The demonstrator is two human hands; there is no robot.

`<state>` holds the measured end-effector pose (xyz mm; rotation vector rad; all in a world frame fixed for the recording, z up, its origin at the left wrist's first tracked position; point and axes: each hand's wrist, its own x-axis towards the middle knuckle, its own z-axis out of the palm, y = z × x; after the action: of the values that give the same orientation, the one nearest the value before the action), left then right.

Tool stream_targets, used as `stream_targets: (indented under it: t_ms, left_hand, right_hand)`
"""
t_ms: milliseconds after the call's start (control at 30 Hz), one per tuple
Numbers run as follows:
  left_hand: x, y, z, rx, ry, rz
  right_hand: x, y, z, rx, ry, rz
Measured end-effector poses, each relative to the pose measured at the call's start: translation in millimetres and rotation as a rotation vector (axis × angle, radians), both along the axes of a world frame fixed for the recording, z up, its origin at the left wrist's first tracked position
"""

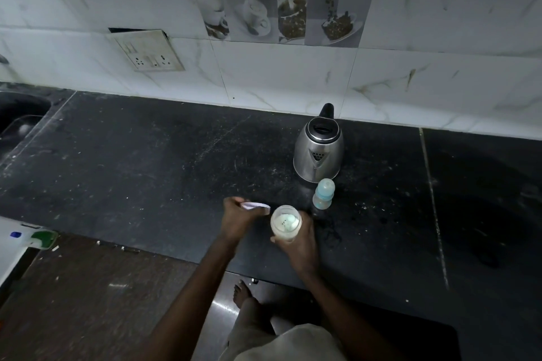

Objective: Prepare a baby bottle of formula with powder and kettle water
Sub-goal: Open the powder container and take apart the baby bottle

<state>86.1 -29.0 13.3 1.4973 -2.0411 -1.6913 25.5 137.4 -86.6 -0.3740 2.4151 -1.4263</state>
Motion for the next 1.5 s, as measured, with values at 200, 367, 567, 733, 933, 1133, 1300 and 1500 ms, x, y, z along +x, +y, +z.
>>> stream_targets:
  t_ms: [200,367,567,733,933,1133,1300,1500]
  left_hand:
    - [20.9,-6.0,-61.9,-0.155,-0.093,-0.065]
    - [24.9,-2.4,-82.0,-0.358,-0.213,-0.264]
    - [30.1,2.2,-85.7,-0.468,-0.164,-0.305]
    - [6.4,35.2,-34.7,-0.567,0.256,-0.185]
    - [-52.5,100.8,17.5,-0.568,0.464,-0.316]
    - [-79.9,141.5,3.2,-0.405,0.367,-0.359]
    - [-81.7,153.8,-22.9,-0.345,0.258,-0.404]
    - [-66.5,161.3,-46.0,-0.350,0.258,-0.443]
  right_hand:
    - [5.4,5.8,0.6,0.095,0.074,0.040]
    - [11.4,41.0,29.2,0.139,0.191,-0.128]
    - [-68.0,50.5,75.3,0.084,0.196,-0.307]
    - [-120.1,35.0,84.2,0.265,0.209,0.032]
    - [-126.1,21.4,90.5,0.432,0.183,0.163]
    - [-125.0,29.8,93.7,0.438,0.175,0.213]
    - [-111.3,46.8,87.9,0.503,0.243,0.231]
    - [-85.2,62.2,85.0,0.530,0.270,0.251]
